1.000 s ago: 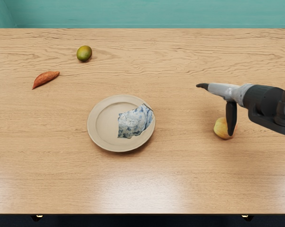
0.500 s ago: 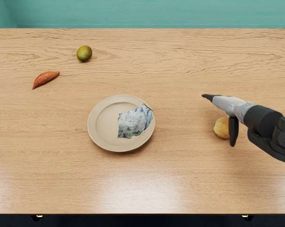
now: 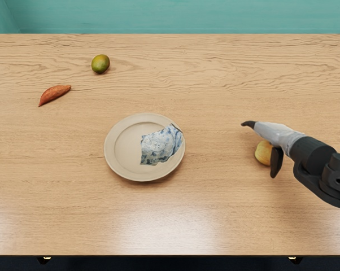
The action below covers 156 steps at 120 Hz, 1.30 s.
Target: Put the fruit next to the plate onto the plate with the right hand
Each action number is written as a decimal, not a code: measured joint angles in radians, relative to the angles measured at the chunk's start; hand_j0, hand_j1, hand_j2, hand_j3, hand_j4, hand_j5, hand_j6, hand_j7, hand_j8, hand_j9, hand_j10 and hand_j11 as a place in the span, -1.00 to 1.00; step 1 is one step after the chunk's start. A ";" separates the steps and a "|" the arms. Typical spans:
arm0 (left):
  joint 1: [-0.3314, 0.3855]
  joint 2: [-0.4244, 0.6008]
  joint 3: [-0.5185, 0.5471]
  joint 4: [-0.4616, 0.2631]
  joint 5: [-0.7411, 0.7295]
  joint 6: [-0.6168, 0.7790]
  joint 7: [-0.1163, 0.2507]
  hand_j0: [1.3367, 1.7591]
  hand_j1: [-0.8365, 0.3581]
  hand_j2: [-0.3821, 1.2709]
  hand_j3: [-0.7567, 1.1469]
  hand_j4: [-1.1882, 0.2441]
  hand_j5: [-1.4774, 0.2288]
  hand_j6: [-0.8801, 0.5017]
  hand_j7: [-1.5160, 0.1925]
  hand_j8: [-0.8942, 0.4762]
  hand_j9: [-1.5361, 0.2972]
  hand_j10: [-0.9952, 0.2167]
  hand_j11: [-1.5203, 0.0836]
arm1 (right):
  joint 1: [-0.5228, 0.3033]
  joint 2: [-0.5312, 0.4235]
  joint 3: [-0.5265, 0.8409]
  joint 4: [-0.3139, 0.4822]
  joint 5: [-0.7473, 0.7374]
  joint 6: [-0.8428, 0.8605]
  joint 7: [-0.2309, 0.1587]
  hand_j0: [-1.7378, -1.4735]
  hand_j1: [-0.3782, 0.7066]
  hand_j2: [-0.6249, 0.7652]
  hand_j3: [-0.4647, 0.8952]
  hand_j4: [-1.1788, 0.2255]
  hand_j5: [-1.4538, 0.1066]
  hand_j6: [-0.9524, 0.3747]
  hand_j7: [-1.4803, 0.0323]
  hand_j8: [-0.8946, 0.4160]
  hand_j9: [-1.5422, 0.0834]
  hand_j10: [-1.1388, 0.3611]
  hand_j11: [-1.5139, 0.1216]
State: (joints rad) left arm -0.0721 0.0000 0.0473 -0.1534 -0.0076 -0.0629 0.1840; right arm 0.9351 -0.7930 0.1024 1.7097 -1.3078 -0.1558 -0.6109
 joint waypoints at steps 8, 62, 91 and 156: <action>0.000 0.000 0.000 0.000 0.000 0.000 0.000 0.52 0.97 -0.54 -0.21 0.65 0.72 0.26 0.76 0.29 0.66 0.63 0.88 | -0.008 -0.001 0.000 0.000 -0.009 -0.012 0.000 -0.40 -0.69 -0.13 -0.32 0.51 0.67 0.25 0.76 0.18 0.71 0.36 0.67; 0.000 0.000 0.000 0.000 0.000 0.000 0.000 0.52 0.97 -0.54 -0.21 0.65 0.72 0.26 0.76 0.29 0.66 0.63 0.88 | -0.052 0.001 0.000 -0.001 -0.034 -0.049 0.000 -0.40 -0.49 -0.16 -0.32 0.37 0.51 0.11 0.60 0.03 0.56 0.23 0.52; 0.000 0.000 0.000 0.000 0.000 0.000 0.000 0.52 0.97 -0.54 -0.21 0.65 0.72 0.26 0.76 0.29 0.66 0.63 0.88 | -0.060 0.001 0.000 0.000 -0.035 -0.068 0.000 -0.40 -0.31 -0.18 -0.32 0.26 0.38 -0.02 0.46 -0.09 0.43 0.12 0.39; 0.000 0.000 0.000 0.000 0.000 0.000 0.000 0.52 0.97 -0.54 -0.21 0.65 0.72 0.26 0.76 0.29 0.66 0.63 0.88 | -0.068 -0.005 0.008 -0.003 -0.036 -0.071 0.000 -0.39 0.03 -0.02 -0.32 -0.05 0.02 -0.34 0.09 -0.21 0.09 -0.05 0.04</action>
State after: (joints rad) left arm -0.0721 0.0000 0.0473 -0.1534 -0.0076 -0.0629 0.1840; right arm 0.8668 -0.7982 0.1104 1.7063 -1.3435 -0.2268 -0.6110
